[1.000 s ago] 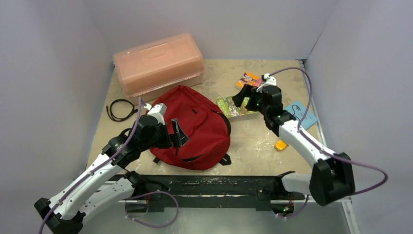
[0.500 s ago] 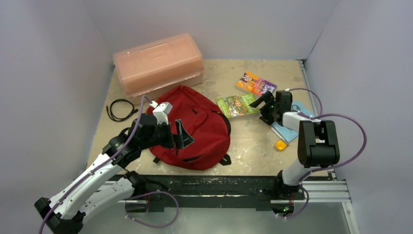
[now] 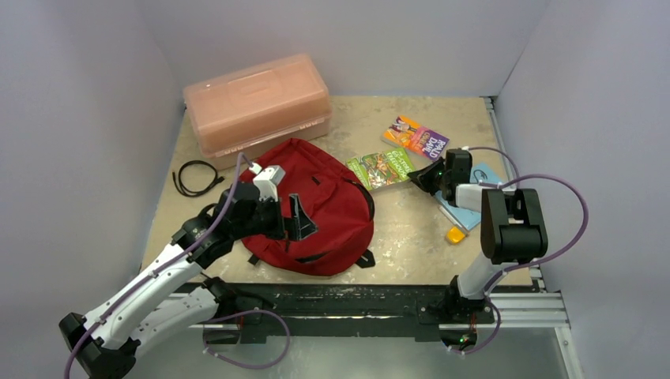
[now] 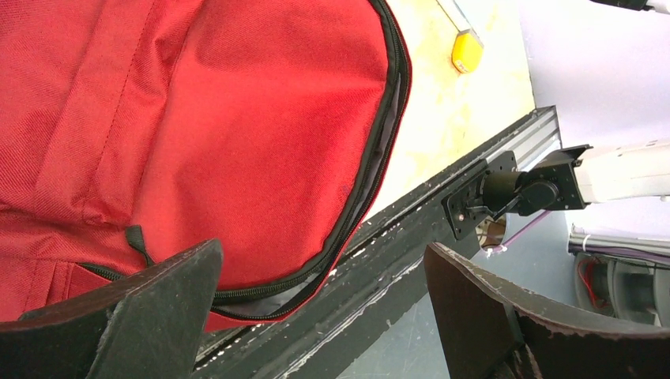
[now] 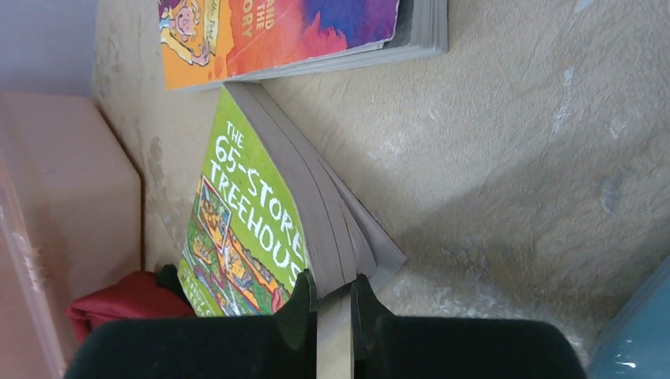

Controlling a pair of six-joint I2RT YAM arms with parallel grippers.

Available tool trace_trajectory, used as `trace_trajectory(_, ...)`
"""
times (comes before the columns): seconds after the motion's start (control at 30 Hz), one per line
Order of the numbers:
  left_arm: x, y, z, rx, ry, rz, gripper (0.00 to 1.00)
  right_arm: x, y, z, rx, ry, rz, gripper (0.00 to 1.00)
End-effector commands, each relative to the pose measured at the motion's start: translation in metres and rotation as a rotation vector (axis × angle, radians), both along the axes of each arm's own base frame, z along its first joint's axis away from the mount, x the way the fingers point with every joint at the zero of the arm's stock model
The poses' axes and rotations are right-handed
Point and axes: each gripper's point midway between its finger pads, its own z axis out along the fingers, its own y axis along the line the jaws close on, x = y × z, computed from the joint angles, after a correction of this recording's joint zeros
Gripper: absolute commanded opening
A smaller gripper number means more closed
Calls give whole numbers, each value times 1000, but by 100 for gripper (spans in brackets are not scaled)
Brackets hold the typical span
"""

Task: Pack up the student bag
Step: Pick up the book from the center of the board.

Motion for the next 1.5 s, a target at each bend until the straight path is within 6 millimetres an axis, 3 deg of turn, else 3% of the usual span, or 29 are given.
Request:
trace_trajectory(0.0, 7, -12, 31, -58, -78, -35, 100, 15, -2, 28, -35, -110, 10, 0)
trace_trajectory(0.13, 16, -21, 51, -45, -143, -59, 100, 13, -2, 58, -70, -151, 42, 0)
trace_trajectory(0.27, 42, -32, 82, 84, -350, -17, 100, 4, -4, 97, -90, -218, 47, 0)
trace_trajectory(0.5, 83, -106, 138, 28, -844, -104, 100, -4, 11, 147, -28, -302, 104, 0)
trace_trajectory(0.57, 96, -123, 144, 69, -909, -134, 100, -7, 13, 162, -21, -321, 115, 0)
trace_trajectory(0.7, 125, -157, 135, 185, -954, -174, 100, -9, 17, 195, -9, -375, 137, 0)
trace_trajectory(0.9, 157, -199, 117, 208, -919, -162, 100, -15, 18, 225, -10, -400, 140, 0)
trace_trajectory(1.07, 175, -217, 111, 188, -868, -96, 99, -20, 21, 242, 21, -417, 142, 0)
trace_trajectory(1.27, 177, -244, 95, 289, -951, -128, 100, -24, 23, 256, 50, -427, 139, 0)
trace_trajectory(1.47, 189, -246, 77, 446, -997, -5, 100, -31, 24, 260, 100, -402, 109, 0)
